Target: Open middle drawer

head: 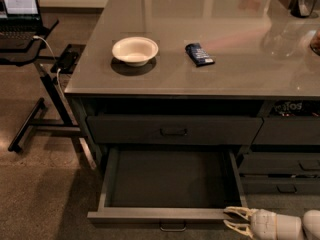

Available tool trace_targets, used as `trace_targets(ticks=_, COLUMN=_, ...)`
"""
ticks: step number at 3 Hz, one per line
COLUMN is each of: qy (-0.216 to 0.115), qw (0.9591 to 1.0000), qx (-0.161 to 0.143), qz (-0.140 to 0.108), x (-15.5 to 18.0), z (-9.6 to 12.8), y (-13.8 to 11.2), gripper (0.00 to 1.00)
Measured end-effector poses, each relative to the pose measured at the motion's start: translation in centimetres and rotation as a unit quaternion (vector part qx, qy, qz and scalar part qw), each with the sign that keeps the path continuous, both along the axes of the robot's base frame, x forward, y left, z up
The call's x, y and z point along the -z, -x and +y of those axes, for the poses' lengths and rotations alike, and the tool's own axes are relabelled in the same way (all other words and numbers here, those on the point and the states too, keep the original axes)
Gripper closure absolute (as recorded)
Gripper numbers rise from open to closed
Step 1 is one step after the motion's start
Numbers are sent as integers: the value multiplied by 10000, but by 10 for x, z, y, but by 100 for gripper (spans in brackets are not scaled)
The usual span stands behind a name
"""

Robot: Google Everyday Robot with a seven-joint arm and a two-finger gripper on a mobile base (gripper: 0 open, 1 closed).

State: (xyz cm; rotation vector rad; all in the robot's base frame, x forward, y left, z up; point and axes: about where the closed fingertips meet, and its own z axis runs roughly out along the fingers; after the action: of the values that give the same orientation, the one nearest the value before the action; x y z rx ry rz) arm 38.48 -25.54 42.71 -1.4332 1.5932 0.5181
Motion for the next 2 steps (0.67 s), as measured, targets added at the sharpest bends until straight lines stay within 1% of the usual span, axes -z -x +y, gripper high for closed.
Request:
trace_targets(ticks=1, qy=0, qw=10000, qx=0, qz=0, x=-3, z=1, y=1, gripper=83)
trace_targets(ticks=2, qy=0, qw=10000, qx=0, qz=0, x=-3, z=1, y=1, gripper=59)
